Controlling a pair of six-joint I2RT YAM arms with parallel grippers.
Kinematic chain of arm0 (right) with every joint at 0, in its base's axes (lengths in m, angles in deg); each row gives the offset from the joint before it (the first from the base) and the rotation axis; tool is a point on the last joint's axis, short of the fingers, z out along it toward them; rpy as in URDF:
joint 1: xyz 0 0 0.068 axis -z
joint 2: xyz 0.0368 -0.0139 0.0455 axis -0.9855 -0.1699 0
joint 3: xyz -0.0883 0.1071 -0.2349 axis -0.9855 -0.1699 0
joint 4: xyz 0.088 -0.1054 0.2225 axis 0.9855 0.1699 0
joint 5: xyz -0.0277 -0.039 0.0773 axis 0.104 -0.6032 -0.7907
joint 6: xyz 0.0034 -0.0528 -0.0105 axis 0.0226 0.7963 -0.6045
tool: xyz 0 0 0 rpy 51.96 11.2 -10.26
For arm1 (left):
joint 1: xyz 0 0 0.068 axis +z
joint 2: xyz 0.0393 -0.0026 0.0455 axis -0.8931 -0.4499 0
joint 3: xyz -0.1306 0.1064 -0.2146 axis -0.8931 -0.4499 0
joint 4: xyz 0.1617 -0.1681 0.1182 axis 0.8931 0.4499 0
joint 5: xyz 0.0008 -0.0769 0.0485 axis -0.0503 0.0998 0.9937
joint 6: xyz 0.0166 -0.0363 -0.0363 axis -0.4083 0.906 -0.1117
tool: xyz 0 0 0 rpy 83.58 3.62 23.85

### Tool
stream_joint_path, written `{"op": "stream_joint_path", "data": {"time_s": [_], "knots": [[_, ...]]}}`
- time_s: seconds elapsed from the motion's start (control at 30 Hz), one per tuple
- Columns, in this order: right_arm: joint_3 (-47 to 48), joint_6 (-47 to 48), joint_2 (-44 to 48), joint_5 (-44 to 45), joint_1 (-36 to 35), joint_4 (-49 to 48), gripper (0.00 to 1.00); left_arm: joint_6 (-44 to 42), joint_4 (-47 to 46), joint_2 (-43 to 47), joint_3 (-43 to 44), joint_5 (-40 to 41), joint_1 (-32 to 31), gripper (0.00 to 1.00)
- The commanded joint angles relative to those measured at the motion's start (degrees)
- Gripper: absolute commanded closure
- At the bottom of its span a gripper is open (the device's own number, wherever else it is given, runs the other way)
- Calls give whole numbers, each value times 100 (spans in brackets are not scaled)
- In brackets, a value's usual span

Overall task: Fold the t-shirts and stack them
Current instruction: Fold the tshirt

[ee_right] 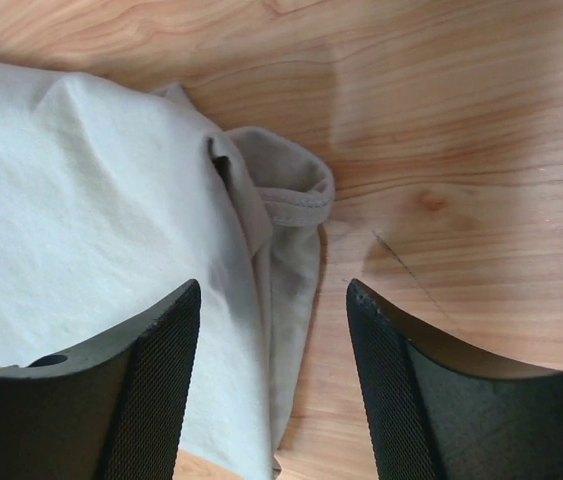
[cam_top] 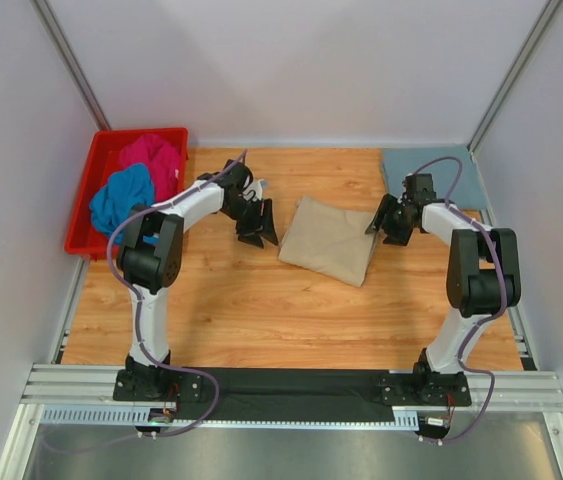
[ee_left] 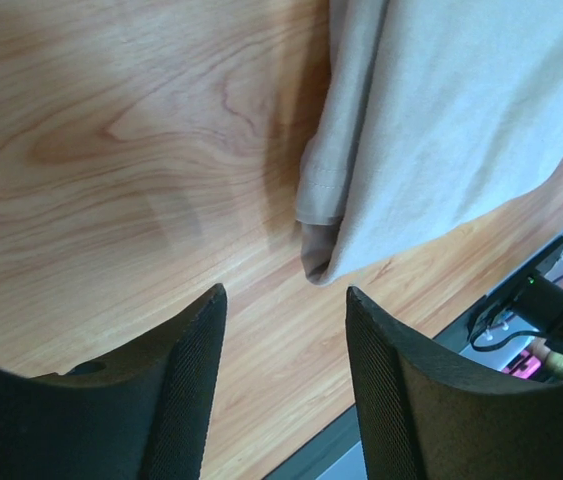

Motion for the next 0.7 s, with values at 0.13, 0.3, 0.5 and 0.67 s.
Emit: {"op": "stream_joint_path", "data": {"time_s": [0.13,0.3,0.5,0.67], "knots": [[-17,122,-400,216,53,-237,48,-73,-87,-123,-145,-255,-113,40],[27,-63,-709,-523,484,-757,77,59,-412,-203,-513,-203,-113,54],[203,218,-841,-901,510,-661,88,217,-342,-370,-391,148,-105,82],[378,306,-963,-1103,510,-521,90,217,-359,173,-364,-113,-122,57]]}}
